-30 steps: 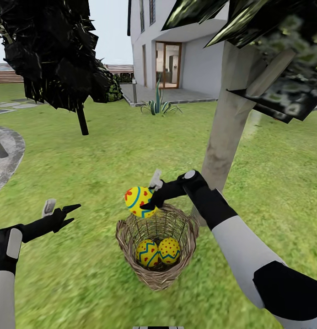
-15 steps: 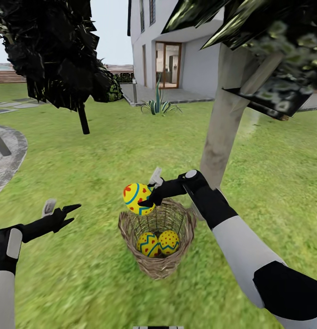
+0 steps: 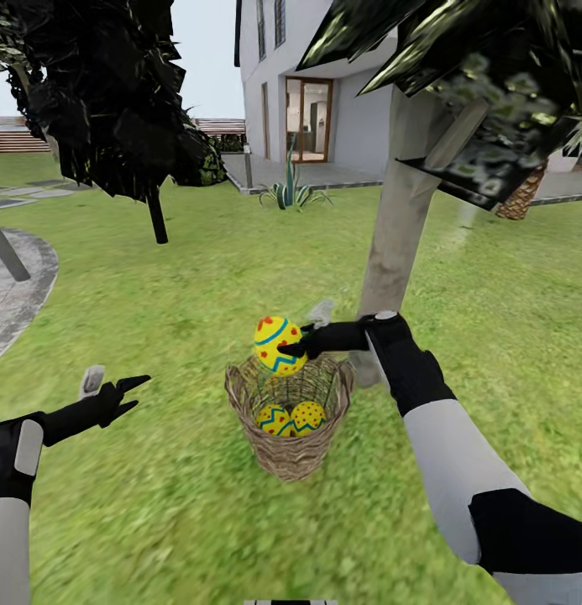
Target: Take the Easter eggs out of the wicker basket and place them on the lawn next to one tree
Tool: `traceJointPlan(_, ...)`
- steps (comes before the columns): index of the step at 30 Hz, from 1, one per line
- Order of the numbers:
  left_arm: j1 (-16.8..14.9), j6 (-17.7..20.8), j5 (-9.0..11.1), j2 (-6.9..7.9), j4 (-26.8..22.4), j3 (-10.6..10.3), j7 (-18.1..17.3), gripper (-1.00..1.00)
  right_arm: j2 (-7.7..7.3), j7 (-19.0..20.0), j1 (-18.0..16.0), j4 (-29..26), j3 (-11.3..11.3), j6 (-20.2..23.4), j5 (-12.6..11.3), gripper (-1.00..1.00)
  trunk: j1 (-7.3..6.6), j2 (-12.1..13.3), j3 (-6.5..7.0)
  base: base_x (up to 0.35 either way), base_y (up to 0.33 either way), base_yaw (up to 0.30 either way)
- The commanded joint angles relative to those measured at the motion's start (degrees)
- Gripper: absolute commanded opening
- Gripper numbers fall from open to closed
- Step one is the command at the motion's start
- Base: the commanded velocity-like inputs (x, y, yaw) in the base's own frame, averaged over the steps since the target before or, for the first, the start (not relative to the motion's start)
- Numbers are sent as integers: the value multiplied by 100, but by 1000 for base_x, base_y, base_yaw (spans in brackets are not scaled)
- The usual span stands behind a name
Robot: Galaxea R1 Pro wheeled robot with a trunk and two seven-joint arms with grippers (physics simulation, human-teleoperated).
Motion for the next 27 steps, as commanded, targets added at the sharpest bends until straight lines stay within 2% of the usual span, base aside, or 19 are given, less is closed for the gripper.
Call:
traceJointPlan(1,-5,16,-21,-9,8,11,-30,100,-4,34,22,-25,-170,235,36,-100,-1,-2,-5,-5,0,0)
traceJointPlan(2,-5,10,-21,-16,12,11,-28,100,-14,35,51,-31,-266,421,35,-100,-1,-2,-5,-3,0,0)
traceJointPlan(3,-5,5,-21,-32,17,6,-28,100,-24,39,84,-35,-564,668,35,-100,-1,-2,-5,0,0,0)
traceJointPlan(5,-5,1,-21,-66,21,3,-29,100,-25,43,203,-5,-1064,789,35,-100,-1,-2,-5,0,0,0)
traceJointPlan(8,-5,6,-21,-118,22,3,-31,100,-56,96,401,-3,-1324,977,22,-100,-1,-2,-5,0,0,0)
traceJointPlan(10,-5,9,-21,-138,22,3,-32,100,-74,275,473,-17,-1639,1404,25,-100,-1,-2,-5,0,0,0)
traceJointPlan(11,-5,10,-21,-153,22,1,-51,100,-125,471,496,-24,-1883,1626,34,-100,-1,-2,-5,0,0,0)
traceJointPlan(12,-5,11,-21,-163,27,-3,-86,100,-156,607,507,-26,-2000,1713,36,-100,-1,-2,-5,0,0,0)
traceJointPlan(14,-5,11,-21,-175,30,-12,-136,100,-254,764,576,-28,-2100,1793,35,-100,-1,-2,-5,0,0,0)
traceJointPlan(15,-5,9,-21,-178,31,-13,-146,100,-359,856,617,-33,-2118,1842,25,-100,-1,-2,-5,0,0,0)
traceJointPlan(18,-5,5,-21,-182,31,-23,-154,100,-727,1672,665,-37,-2172,2144,-45,-100,-1,-2,-5,0,0,0)
traceJointPlan(20,-5,3,-21,-182,33,-24,-155,100,-936,2212,669,-56,-2339,2303,-56,-100,-1,-2,-5,0,0,0)
traceJointPlan(22,-5,3,-21,-182,32,-24,-155,100,-996,2468,670,-68,-2583,2341,-54,-100,-1,-2,-5,0,0,0)
traceJointPlan(24,-5,2,-21,-182,31,-24,-155,100,-1025,2555,671,-73,-2814,2352,-49,-100,-1,-2,-5,0,0,0)
traceJointPlan(27,-5,2,-21,-182,31,-24,-155,100,-1041,2634,671,-82,-2926,2357,-44,-100,-1,-2,-5,0,0,0)
